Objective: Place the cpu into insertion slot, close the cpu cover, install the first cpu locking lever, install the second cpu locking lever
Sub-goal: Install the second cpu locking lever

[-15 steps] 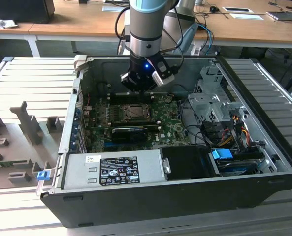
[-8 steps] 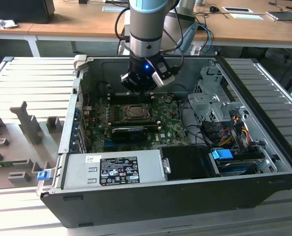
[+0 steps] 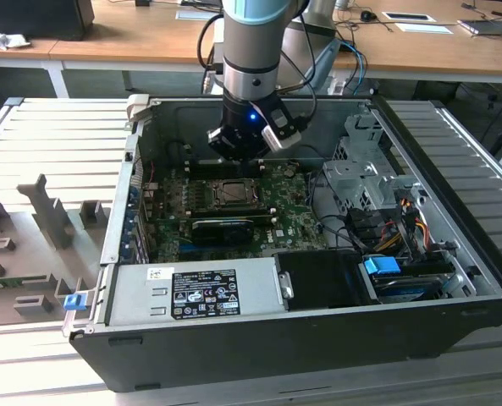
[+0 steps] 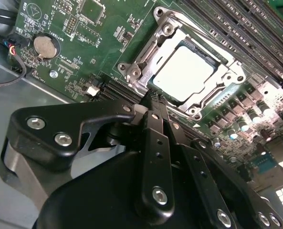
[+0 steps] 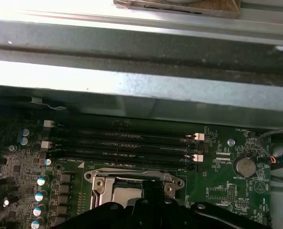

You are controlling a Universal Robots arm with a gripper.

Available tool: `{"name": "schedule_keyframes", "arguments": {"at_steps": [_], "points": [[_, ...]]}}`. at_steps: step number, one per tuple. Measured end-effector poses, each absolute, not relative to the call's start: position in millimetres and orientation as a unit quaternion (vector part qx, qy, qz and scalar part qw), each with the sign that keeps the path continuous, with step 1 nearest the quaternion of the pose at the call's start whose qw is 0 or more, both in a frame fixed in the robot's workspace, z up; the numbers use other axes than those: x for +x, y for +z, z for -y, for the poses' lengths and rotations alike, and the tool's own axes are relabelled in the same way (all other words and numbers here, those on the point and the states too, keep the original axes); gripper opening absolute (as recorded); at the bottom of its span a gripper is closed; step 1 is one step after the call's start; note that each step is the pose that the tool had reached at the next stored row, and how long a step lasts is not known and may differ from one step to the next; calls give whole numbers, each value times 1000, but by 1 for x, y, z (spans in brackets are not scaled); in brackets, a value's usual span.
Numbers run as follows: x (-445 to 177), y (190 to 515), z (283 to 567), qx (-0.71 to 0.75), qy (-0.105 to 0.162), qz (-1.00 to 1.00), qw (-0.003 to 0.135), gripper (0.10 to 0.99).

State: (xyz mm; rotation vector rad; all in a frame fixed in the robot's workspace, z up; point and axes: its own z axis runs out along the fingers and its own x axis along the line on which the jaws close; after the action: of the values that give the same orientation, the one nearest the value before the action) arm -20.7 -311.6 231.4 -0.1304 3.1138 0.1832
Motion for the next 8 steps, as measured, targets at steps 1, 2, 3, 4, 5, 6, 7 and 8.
{"name": "schedule_keyframes", "arguments": {"at_steps": [1,2,3,4,5,6,7,8], "points": [[-21,231,312,-42,59,-997,10,106],[-21,231,312,-42,59,-997,10,106],[-21,232,313,-42,59,-997,10,106],[-21,231,313,-42,59,-997,10,106],[-21,231,314,-42,59,-997,10,106],[-21,231,314,-42,59,-997,10,106],[-21,231,314,-42,59,-997,10,106],[-21,232,314,-42,59,-997,10,106]]}}
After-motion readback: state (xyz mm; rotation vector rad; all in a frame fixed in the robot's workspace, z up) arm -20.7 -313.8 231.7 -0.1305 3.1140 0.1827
